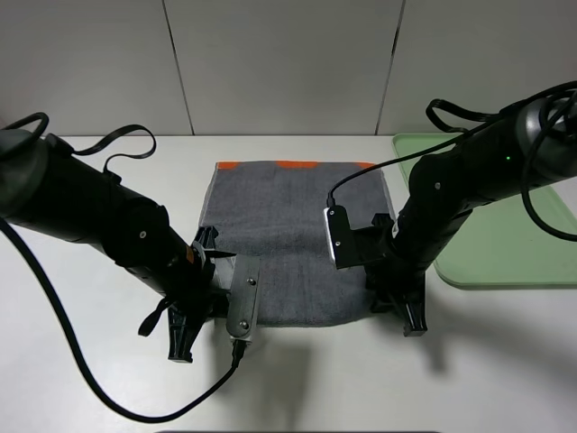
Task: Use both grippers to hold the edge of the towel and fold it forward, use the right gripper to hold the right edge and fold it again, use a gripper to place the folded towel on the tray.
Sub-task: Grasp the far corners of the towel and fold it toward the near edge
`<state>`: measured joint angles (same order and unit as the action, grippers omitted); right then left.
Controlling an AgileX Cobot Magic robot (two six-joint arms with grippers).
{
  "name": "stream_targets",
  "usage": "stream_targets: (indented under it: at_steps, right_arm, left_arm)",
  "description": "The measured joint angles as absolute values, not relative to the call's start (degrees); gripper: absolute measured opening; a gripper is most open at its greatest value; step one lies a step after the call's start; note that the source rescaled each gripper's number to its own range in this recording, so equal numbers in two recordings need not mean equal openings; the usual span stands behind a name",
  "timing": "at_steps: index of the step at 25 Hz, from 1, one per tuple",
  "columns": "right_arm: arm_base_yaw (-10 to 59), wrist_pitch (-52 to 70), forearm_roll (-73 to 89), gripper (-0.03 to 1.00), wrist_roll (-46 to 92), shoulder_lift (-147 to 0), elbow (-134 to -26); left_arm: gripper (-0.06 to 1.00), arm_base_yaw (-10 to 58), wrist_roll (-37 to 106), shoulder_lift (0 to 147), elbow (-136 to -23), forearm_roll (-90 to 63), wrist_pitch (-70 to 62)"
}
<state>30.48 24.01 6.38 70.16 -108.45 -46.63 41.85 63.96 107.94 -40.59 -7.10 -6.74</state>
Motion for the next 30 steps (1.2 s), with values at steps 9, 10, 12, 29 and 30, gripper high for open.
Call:
stream_targets:
  at_steps: [9, 10, 12, 29, 30]
  right_arm:
    - [30.48, 23.97, 9.01, 0.00, 69.78, -108.45, -46.63]
    - [30.48, 23.97, 9.00, 0.00, 69.78, -108.45, -46.63]
    - [30.48, 23.97, 9.15, 0.00, 69.78, -108.45, -46.63]
    - [30.48, 26.30, 11.18, 0.00, 69.78, -105.99, -46.52]
    - [30.48, 26.96, 11.49, 0.00, 69.78, -105.01, -46.52]
  left_arm:
    - [0.01, 41.85, 63.96, 108.01, -40.59, -7.10, -6.59]
    - [0.01, 41.85, 63.96, 108.00, -40.59, -7.10, -6.57]
    - [0.01, 41.85, 63.96, 108.06, -40.59, -7.08, -6.46]
    - [0.00, 41.85, 64.09, 107.18, -40.59, -6.79, -7.44]
    - [0.00, 41.85, 64.13, 106.94, -40.54, -6.72, -8.31]
